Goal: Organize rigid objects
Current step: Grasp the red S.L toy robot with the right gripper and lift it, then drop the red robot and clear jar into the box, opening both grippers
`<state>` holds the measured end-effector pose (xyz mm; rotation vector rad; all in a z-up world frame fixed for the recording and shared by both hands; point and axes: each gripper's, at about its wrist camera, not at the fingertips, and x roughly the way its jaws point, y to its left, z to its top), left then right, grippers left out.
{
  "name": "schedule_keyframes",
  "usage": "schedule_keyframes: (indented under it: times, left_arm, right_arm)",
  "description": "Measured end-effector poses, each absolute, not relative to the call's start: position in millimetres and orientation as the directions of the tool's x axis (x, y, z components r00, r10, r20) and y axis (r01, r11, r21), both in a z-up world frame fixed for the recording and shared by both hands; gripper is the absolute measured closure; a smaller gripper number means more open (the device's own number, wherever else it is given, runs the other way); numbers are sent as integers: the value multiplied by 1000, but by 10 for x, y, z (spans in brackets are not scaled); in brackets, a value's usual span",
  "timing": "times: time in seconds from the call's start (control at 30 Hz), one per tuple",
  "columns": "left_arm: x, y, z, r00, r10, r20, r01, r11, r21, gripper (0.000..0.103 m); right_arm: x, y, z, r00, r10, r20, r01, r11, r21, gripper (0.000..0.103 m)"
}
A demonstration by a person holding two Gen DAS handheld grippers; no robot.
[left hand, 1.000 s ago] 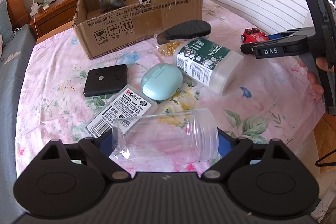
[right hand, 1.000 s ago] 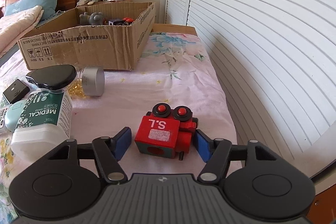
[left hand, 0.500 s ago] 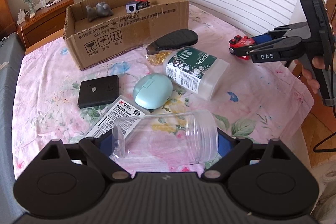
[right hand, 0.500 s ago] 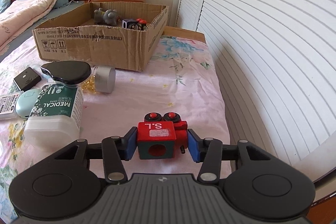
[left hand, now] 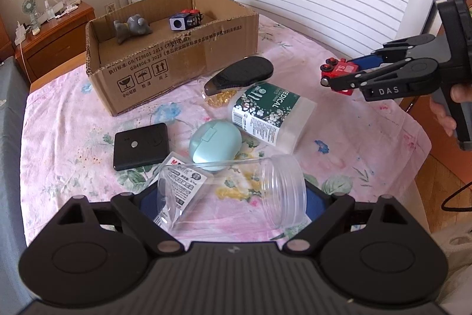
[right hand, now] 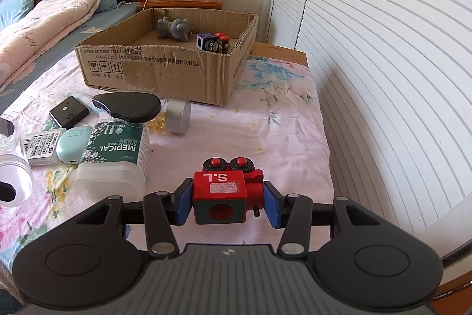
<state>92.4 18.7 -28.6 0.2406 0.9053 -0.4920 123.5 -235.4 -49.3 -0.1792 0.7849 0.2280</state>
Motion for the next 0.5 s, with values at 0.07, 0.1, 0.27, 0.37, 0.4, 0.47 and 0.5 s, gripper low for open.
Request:
schedule_keyframes:
  times: [0.07,0.1,0.27,0.37,0.4,0.47,0.5]
  left_arm:
    - [959,203,-248,522,-303,-797,503,864,0,12]
    - [981,213,-222,526,-302,-795,501,865,3,12]
    - [1208,282,11,568,-293,-769,487,873,28,12]
    - [1437,293,195,614,-279,-738,483,873,72,12]
    - [1551,286,265,631,-273,-726,482,872,91,12]
    - [1773,269,369,655,-262,-709,475,872,117,12]
    - [1921,253,417,664,-255,-703,470,874,127,12]
  right_arm:
    - [1225,-2339,-427,685,146,-714,-282,956,-75,49]
    - [1222,-2330,-398,685,152,-713,-289,954,-74,49]
    - [1261,-2234,-140,700,188,-689,-339,937,-89,49]
    - [1373,-2145,72,722,222,-656,-368,925,-93,49]
    - [1418,-2108,137,728,232,-645,-377,921,-95,49]
    - [1567,-1998,284,742,253,-620,-399,911,-105,49]
    - [1646,-1954,335,748,261,-611,-403,909,-106,49]
